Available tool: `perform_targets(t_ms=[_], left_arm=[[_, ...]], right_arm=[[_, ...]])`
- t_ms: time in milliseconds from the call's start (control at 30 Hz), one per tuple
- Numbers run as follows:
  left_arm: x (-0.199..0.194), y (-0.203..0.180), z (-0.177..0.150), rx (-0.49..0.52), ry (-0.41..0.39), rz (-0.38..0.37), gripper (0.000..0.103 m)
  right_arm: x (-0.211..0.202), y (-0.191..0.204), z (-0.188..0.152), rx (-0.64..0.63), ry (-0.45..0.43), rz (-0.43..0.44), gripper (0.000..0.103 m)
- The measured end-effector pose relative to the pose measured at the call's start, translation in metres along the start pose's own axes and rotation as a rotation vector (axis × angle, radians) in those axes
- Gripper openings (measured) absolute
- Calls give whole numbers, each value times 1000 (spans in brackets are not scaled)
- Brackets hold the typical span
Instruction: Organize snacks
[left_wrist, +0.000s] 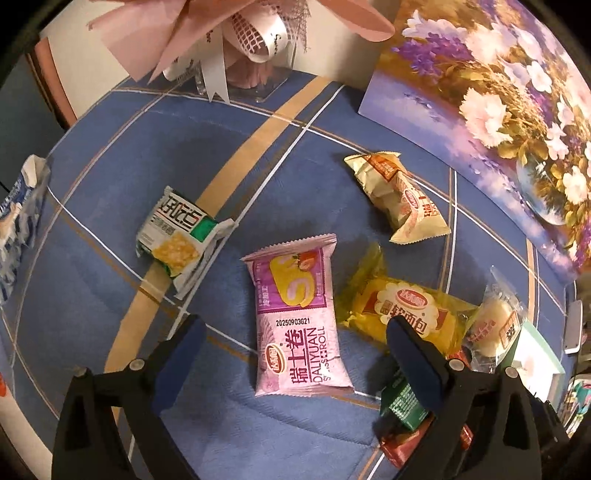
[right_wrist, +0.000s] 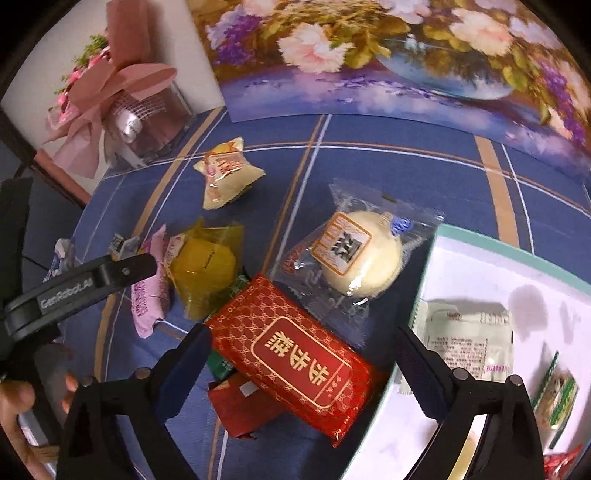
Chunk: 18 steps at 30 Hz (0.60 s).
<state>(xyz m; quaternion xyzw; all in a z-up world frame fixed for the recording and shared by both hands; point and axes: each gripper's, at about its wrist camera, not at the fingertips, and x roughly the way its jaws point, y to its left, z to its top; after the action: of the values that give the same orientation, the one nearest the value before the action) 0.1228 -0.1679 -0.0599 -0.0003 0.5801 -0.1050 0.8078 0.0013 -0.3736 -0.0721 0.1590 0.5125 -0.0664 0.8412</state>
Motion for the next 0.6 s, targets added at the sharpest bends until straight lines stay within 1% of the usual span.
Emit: perform_targets(t_ms=[67, 133, 167, 267, 433, 467, 500, 567, 600], left_arm=[[3, 2, 1, -3, 2, -2, 93], [5, 3, 1, -6, 8, -5, 91], [7, 3, 1, -8, 11, -11, 90], [12, 3, 1, -15, 26, -29, 83], [22, 7, 1, -44, 50, -71, 82], [24, 8, 1, -50, 54, -80, 76], [25, 8, 1, -55, 61, -88, 65], [30, 9, 0, -61, 86, -102, 57], [32, 9, 0, -65, 94, -103, 56]], right_arm=[[1, 3, 1, -15, -3, 10, 97], [2, 6, 2, -27, 1, 22, 91], [4, 8, 2, -34, 3, 27, 90], [8, 11, 1, -52, 13, 33, 89], [17, 11, 1, -66, 23, 44, 89], [18, 10, 1, -66, 23, 49, 89], [20, 9, 1, -63, 24, 57, 89], [22, 7, 1, -62, 26, 60, 89], [22, 6, 1, -62, 28, 64, 88]])
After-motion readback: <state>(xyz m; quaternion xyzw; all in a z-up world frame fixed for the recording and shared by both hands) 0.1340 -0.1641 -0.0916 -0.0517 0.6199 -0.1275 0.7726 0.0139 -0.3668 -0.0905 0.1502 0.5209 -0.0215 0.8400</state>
